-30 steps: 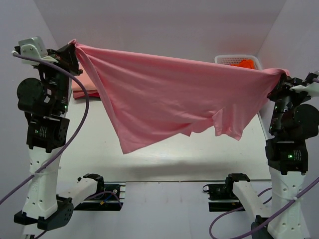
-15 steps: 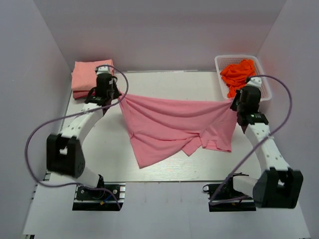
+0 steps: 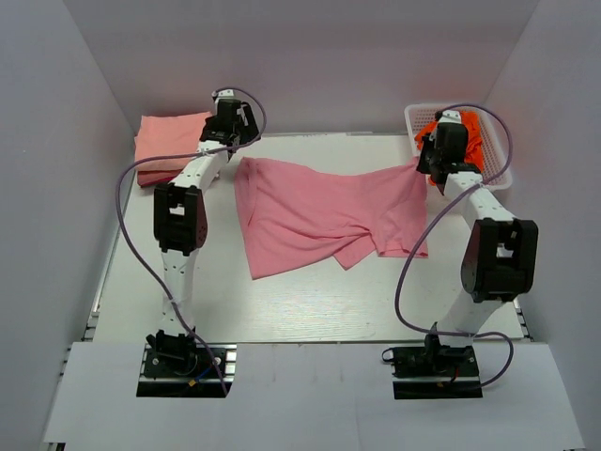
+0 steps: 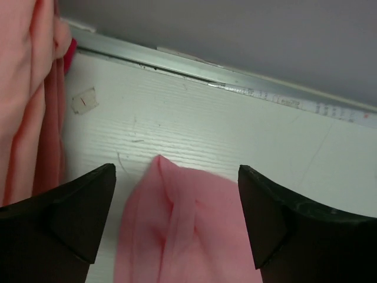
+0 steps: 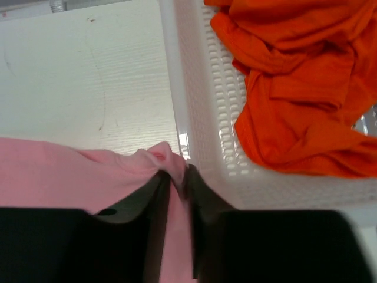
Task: Fold and stack the t-shirts
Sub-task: Flatten out the tshirt
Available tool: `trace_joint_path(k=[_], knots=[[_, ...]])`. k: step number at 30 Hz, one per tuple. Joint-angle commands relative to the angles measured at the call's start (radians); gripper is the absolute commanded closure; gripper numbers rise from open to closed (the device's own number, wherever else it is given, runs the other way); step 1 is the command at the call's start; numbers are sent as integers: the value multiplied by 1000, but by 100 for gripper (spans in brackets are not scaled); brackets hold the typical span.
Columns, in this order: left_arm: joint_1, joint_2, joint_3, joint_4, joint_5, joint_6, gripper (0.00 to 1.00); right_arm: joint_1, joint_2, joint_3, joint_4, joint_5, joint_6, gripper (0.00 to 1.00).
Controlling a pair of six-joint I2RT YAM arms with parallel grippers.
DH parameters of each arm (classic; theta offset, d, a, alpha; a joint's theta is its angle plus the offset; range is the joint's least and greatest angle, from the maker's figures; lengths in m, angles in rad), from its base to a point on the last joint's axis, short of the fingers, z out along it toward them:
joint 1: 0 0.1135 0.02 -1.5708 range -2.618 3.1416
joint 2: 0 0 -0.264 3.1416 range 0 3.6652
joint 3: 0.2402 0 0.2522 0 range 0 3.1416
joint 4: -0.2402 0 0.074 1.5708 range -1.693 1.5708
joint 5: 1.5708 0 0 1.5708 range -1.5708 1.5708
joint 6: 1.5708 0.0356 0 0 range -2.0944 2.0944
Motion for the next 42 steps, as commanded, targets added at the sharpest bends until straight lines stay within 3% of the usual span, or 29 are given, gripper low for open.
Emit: trace_joint_path(k=[1,4,6,9,13,16,19,25,33,39,42], knots=[[7,-11,120,-103,-11,3,0,1,47,106,-25,-19,-37,72],[7,-59,82,-91,-9,3,0,4,40,155,-77,-43,-15,42],[7,-140,7,-81,3,3,0,3,21,129,-85,-84,-2,34],[-5,-252,-67,-90,3,14,0,6,-75,63,-72,-117,12,10],[-15,-388,-188,-199,116,-32,0,4,-174,-20,-95,-129,95,10],[-24,-532,-410,-245,191,-106,0,0,-243,-102,-140,-99,175,10],[-44,-641,-745,-235,264,-170,0,-3,-312,-225,-204,-31,299,10],[-146,-751,-1088,-268,412,-262,0,-10,-379,-400,-235,-9,377,10],[-234,-760,-1270,-256,439,-336,11,-14,-413,-495,-281,73,400,10],[-263,-735,-1274,-291,382,-356,30,-14,-418,-503,-296,76,396,10],[-263,-706,-1264,-291,335,-356,48,-14,-419,-515,-292,83,403,10]])
